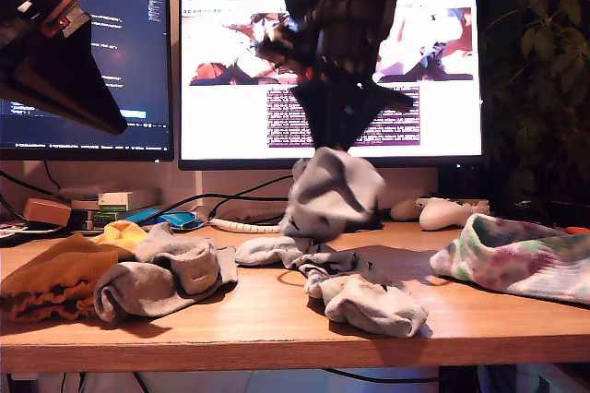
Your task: Pair up the socks based on colour and pattern, by placing them on top of one another
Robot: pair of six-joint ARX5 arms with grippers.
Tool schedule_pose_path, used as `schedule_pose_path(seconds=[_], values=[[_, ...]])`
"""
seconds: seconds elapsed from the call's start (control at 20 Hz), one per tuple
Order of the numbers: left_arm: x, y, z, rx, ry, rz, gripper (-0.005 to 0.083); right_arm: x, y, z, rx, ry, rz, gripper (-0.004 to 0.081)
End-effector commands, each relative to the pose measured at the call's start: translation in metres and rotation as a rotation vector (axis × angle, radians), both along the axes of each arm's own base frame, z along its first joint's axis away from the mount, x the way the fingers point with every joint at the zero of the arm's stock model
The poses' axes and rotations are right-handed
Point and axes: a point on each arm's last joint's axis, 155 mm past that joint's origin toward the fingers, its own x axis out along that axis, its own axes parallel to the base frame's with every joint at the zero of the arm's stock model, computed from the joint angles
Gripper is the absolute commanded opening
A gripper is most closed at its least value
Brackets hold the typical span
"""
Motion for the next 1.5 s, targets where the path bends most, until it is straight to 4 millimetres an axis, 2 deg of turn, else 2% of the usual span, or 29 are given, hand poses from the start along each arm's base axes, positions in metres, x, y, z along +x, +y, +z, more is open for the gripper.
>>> schedule_pose_path(seconds=[0.0,0.15,0.35,0.45,0.6,0.7,0.8,1.0,1.25,1.3,1.35,1.45], values=[[-0.002,0.003,-0.002,0.003,0.002,-0.001,-0.0022,-0.010,-0.009,-0.009,-0.028,0.034,-0.007,-0.0013],[-0.004,0.003,-0.004,0.011,0.008,-0.006,-0.0022,-0.025,-0.009,-0.034,-0.042,0.078,0.003,-0.0013],[-0.003,0.003,-0.004,0.010,0.007,-0.006,-0.0022,-0.029,0.003,-0.045,-0.028,0.064,0.019,0.0001],[-0.003,0.003,-0.003,0.010,0.005,-0.006,-0.0022,-0.031,0.006,-0.047,-0.029,0.059,0.031,0.0132],[-0.003,0.003,-0.003,0.010,0.005,-0.006,-0.0022,-0.028,0.009,-0.047,-0.018,0.044,0.035,0.0407],[-0.003,0.003,-0.003,0.010,0.005,-0.006,-0.0022,-0.031,0.007,-0.045,-0.025,0.054,0.038,0.0444],[-0.002,0.003,-0.003,0.009,0.002,-0.006,-0.0022,-0.026,0.009,-0.032,0.003,0.014,0.035,0.0444],[-0.001,0.002,-0.001,0.005,-0.011,-0.007,-0.0022,-0.020,0.014,0.017,0.090,-0.106,0.022,0.0444],[0.006,0.000,0.006,-0.005,-0.051,-0.010,-0.0022,-0.010,0.003,0.057,0.144,-0.213,0.005,0.0435],[0.006,0.000,0.007,-0.006,-0.056,-0.010,-0.0022,-0.003,0.001,0.060,0.148,-0.247,0.018,0.0407],[0.007,0.000,0.008,-0.007,-0.060,-0.011,-0.0022,0.008,0.000,0.062,0.141,-0.297,0.030,0.0326],[0.010,-0.002,0.012,-0.014,-0.081,-0.010,-0.0022,0.037,0.003,0.070,0.155,-0.410,0.010,0.0039]])
